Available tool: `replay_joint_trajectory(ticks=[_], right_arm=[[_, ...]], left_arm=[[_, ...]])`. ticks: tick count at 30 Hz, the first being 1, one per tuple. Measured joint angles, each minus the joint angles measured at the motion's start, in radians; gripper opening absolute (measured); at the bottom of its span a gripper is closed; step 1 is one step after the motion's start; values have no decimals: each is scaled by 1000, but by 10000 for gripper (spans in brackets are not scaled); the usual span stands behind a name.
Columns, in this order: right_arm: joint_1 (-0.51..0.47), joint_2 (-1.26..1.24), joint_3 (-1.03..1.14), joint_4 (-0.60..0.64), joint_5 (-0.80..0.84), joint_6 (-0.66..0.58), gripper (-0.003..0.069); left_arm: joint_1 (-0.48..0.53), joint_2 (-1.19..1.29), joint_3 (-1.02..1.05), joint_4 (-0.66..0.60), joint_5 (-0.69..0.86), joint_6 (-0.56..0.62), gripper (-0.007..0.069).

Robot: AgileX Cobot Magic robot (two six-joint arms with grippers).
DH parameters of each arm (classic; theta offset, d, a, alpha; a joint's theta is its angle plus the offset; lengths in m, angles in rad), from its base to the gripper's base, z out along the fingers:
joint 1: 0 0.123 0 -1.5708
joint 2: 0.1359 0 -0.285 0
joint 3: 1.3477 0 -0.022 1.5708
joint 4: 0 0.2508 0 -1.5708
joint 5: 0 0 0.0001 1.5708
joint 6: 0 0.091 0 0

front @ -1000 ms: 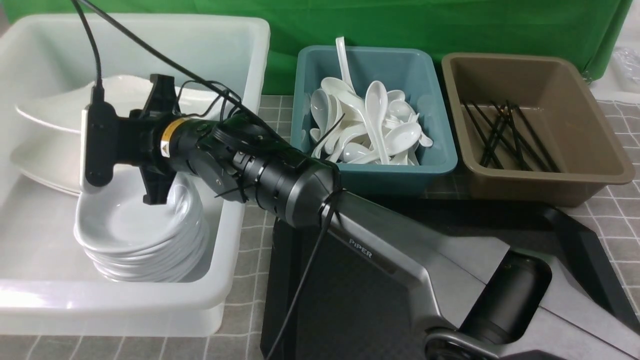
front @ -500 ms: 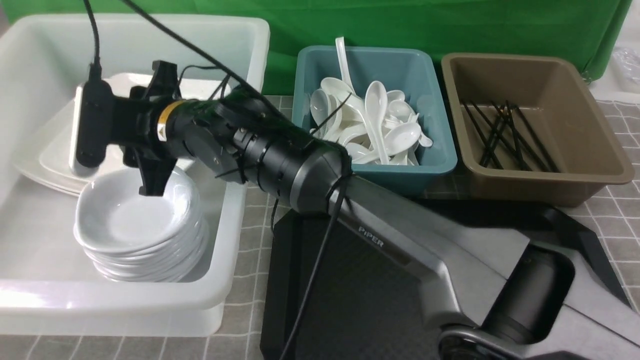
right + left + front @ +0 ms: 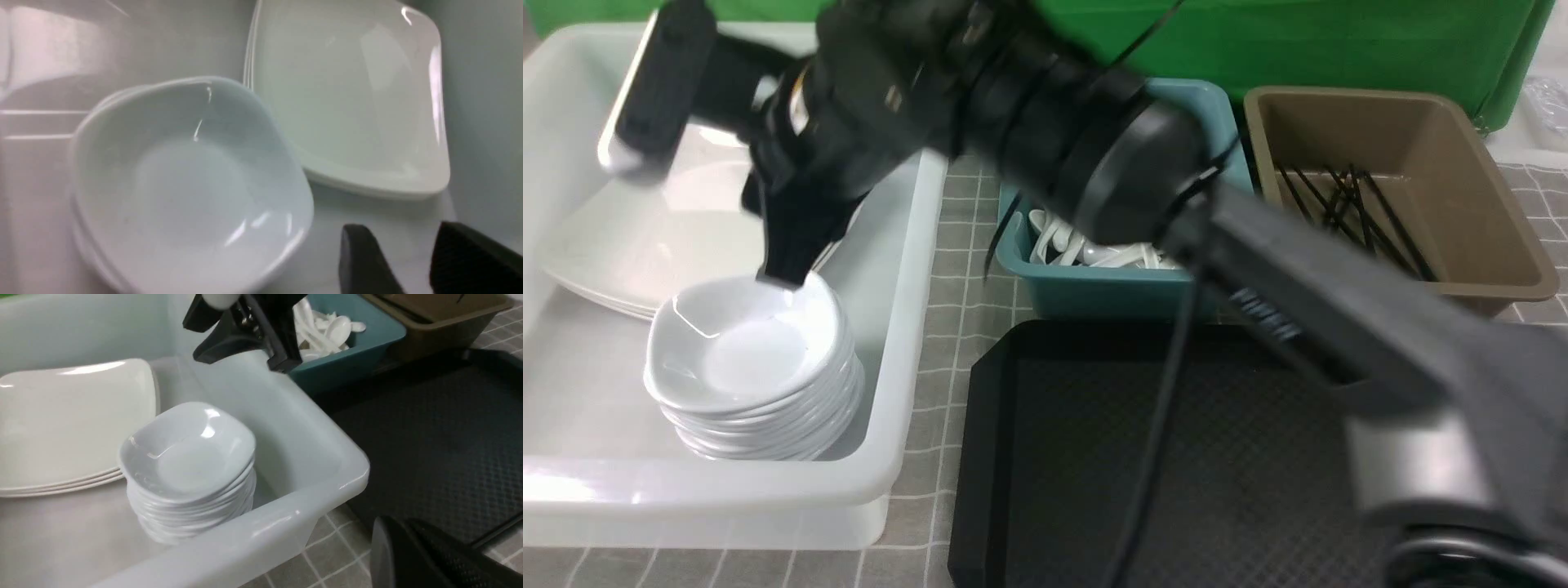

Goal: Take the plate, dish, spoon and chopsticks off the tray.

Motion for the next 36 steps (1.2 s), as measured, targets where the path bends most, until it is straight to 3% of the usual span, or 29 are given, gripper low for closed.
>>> replay_joint_trajectory(ticks=[5, 10, 13, 19, 25, 29, 36], right_arm=[[0, -139, 0, -2, 188, 187, 106], [-2, -239, 9, -3, 188, 307, 65], [-4, -376, 93, -3, 188, 405, 48], [13, -743, 474, -4, 188, 529, 42], [14, -1043, 910, -7, 150, 603, 41], [14, -1188, 1122, -7, 116, 612, 48], [14, -1340, 1274, -9, 104, 617, 66]], left_arm=[[0, 0, 0, -45, -128, 54, 9], [0, 10, 0, -95, -256, 113, 9], [0, 13, 0, -213, -315, 233, 9], [0, -16, 40, -429, -388, 381, 9], [0, 13, 192, -637, -652, 537, 9], [0, 25, 255, -618, -729, 572, 9], [0, 26, 325, -411, -731, 576, 9]])
